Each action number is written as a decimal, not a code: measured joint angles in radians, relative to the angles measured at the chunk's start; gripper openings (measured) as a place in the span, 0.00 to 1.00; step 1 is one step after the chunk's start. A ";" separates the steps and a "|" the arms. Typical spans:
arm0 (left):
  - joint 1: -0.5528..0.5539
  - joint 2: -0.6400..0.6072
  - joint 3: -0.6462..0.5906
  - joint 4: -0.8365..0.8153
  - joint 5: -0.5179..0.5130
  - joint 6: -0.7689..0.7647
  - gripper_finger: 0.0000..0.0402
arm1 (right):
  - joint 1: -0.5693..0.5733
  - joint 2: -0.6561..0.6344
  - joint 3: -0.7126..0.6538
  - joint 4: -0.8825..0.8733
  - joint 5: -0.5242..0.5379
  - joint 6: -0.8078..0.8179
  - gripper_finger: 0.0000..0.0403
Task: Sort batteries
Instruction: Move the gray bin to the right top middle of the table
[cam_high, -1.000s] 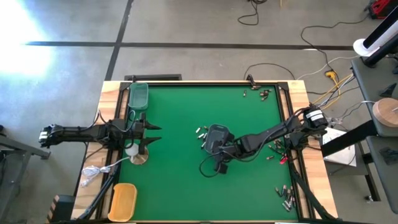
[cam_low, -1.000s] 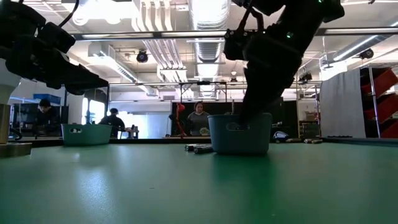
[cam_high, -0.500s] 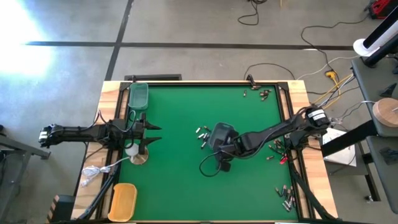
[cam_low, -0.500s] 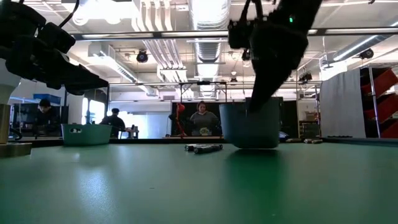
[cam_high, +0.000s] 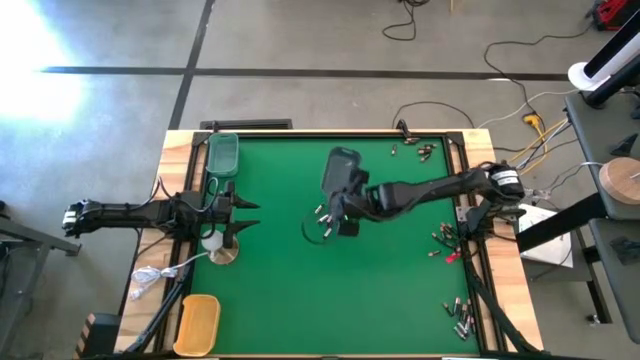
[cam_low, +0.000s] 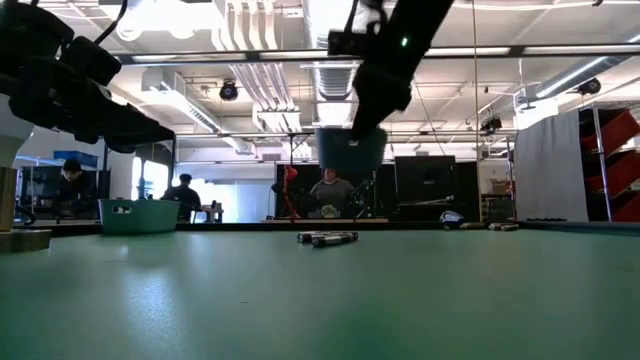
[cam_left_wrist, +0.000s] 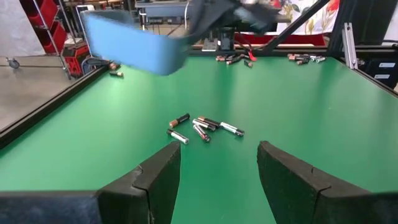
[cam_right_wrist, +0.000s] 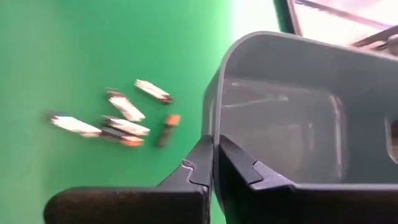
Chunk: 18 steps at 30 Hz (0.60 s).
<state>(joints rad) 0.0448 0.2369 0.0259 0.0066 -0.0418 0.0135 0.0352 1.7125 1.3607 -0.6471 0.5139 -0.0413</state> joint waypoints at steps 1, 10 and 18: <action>0.000 0.000 0.000 0.000 0.000 0.000 0.48 | -0.026 0.007 -0.002 0.003 -0.019 -0.028 0.02; 0.000 0.005 0.000 0.000 0.000 0.000 0.48 | -0.220 0.043 -0.025 0.167 -0.412 -0.214 0.02; 0.000 0.014 0.000 0.000 0.000 0.000 0.48 | -0.275 0.083 -0.050 0.168 -0.425 -0.378 0.02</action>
<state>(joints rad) 0.0448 0.2509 0.0261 0.0064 -0.0418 0.0135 -0.2400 1.7958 1.3104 -0.4787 0.0885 -0.4193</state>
